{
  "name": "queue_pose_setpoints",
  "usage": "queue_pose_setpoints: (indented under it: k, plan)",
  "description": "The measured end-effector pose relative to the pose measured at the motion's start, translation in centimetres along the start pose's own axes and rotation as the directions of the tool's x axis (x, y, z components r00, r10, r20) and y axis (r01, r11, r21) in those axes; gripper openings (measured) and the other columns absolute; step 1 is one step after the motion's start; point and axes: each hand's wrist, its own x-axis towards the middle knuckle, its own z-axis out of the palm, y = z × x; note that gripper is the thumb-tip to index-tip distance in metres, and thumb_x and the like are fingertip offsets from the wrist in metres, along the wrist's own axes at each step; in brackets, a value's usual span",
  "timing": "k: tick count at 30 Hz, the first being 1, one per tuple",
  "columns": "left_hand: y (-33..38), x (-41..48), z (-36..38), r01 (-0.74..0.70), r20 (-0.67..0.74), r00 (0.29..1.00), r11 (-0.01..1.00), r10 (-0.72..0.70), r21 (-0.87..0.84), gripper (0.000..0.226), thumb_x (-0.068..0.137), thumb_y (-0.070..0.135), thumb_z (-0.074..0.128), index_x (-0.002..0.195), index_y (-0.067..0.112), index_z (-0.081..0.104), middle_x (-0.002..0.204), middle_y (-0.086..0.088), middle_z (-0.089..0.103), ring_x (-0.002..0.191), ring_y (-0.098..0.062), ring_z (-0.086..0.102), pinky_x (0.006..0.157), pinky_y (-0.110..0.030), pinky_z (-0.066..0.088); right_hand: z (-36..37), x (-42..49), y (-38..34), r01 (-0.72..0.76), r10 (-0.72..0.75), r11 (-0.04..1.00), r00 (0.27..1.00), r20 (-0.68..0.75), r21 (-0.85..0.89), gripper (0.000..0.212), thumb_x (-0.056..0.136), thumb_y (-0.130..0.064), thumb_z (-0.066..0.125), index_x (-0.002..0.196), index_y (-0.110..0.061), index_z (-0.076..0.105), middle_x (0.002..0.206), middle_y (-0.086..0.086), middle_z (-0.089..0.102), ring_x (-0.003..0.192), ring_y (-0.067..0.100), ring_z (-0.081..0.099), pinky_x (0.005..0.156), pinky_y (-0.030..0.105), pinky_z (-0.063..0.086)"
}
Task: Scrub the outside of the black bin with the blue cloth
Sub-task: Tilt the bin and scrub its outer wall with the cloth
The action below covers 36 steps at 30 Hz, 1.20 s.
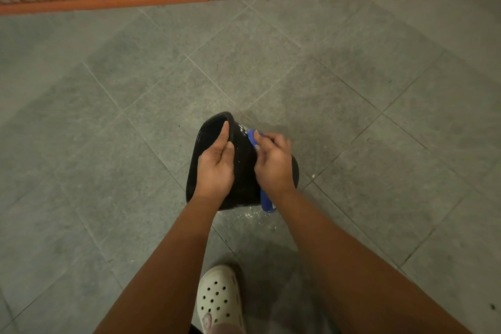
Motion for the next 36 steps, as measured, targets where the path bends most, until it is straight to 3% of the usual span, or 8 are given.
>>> queue_pose_setpoints:
  k: [2, 6, 9, 16, 22, 25, 29, 36]
  plan:
    - [-0.1, 0.2, -0.1, 0.003, 0.015, 1.000, 1.000, -0.003, -0.027, 0.042, 0.100, 0.017, 0.041, 0.138, 0.035, 0.045, 0.090, 0.002, 0.056, 0.088, -0.013, 0.052, 0.085, -0.028, 0.048, -0.5, -0.5, 0.3, 0.008, -0.008, 1.000, 1.000, -0.006, 0.017, 0.026, 0.088, -0.007, 0.054, 0.110, -0.007, 0.067, 0.100, 0.009, 0.059, 0.094, 0.026, 0.052, 0.081, 0.041, 0.051]
    - [0.0, 0.6, -0.1, 0.022, 0.006, 1.000, 0.995, -0.022, -0.101, 0.042, 0.100, 0.012, 0.040, 0.139, 0.026, 0.046, 0.088, 0.011, 0.049, 0.088, -0.006, 0.047, 0.084, -0.019, 0.043, -0.9, -3.5, 1.2, 0.220, -0.220, 0.975, 0.975, 0.027, 0.006, 0.021, 0.088, -0.008, 0.058, 0.105, -0.010, 0.069, 0.103, 0.006, 0.060, 0.095, 0.020, 0.047, 0.079, 0.036, 0.046]
    - [-0.1, 0.5, -0.3, 0.047, 0.032, 0.999, 0.982, -0.042, -0.182, 0.042, 0.100, 0.009, 0.039, 0.141, 0.020, 0.044, 0.095, -0.002, 0.052, 0.091, -0.016, 0.049, 0.090, -0.029, 0.043, -0.3, -3.6, 0.5, 0.349, -0.350, 0.937, 0.931, 0.102, 0.021, 0.022, 0.086, -0.003, 0.060, 0.104, -0.011, 0.070, 0.106, 0.008, 0.061, 0.098, 0.026, 0.049, 0.082, 0.040, 0.044]
    - [0.0, 0.2, -0.1, 0.054, 0.031, 0.998, 0.987, -0.050, -0.149, 0.042, 0.100, 0.011, 0.040, 0.138, 0.026, 0.047, 0.096, -0.002, 0.053, 0.092, -0.015, 0.051, 0.094, -0.031, 0.046, 0.3, -0.3, -0.2, 0.058, -0.056, 0.997, 0.997, -0.044, 0.046, 0.031, 0.090, -0.019, 0.046, 0.110, -0.010, 0.068, 0.099, 0.012, 0.057, 0.091, 0.026, 0.049, 0.080, 0.039, 0.049]
    - [0.0, 0.0, -0.3, 0.043, 0.036, 0.999, 0.985, -0.038, -0.168, 0.043, 0.100, 0.007, 0.039, 0.140, 0.019, 0.044, 0.099, -0.001, 0.056, 0.095, -0.015, 0.053, 0.087, -0.020, 0.043, 0.2, -3.0, 0.1, 0.300, -0.300, 0.954, 0.953, 0.038, 0.012, 0.024, 0.091, -0.012, 0.056, 0.113, -0.012, 0.065, 0.101, 0.012, 0.058, 0.094, 0.027, 0.048, 0.076, 0.042, 0.047]
    - [0.0, -0.3, -0.3, 0.042, 0.045, 0.998, 0.992, -0.037, -0.122, 0.042, 0.100, 0.012, 0.040, 0.140, 0.025, 0.045, 0.103, 0.002, 0.057, 0.099, -0.015, 0.053, 0.091, -0.027, 0.042, 0.6, -0.6, -0.5, 0.155, -0.155, 0.988, 0.988, 0.024, 0.019, 0.030, 0.094, -0.021, 0.046, 0.114, -0.011, 0.066, 0.101, 0.012, 0.056, 0.093, 0.028, 0.048, 0.078, 0.044, 0.049]
    - [0.6, -1.1, -0.2, 0.009, 0.012, 1.000, 1.000, -0.009, -0.025, 0.039, 0.096, 0.022, 0.042, 0.134, 0.024, 0.052, 0.106, 0.009, 0.065, 0.101, -0.011, 0.062, 0.096, -0.034, 0.048, 0.5, 0.4, -0.3, -0.011, 0.011, 1.000, 1.000, -0.005, -0.016, 0.031, 0.088, -0.010, 0.049, 0.113, -0.011, 0.067, 0.097, 0.014, 0.057, 0.090, 0.031, 0.049, 0.078, 0.046, 0.051]
    - [2.7, -0.5, 0.2, 0.287, 0.033, 0.958, 0.947, -0.285, -0.146, 0.029, 0.100, 0.027, 0.039, 0.111, 0.017, 0.064, 0.098, -0.008, 0.070, 0.094, -0.022, 0.066, 0.094, -0.045, 0.050, -0.5, -1.8, 0.2, 0.082, -0.083, 0.996, 0.996, 0.042, 0.019, 0.034, 0.091, -0.019, 0.046, 0.119, -0.010, 0.063, 0.115, 0.016, 0.052, 0.103, 0.026, 0.050, 0.091, 0.035, 0.046]
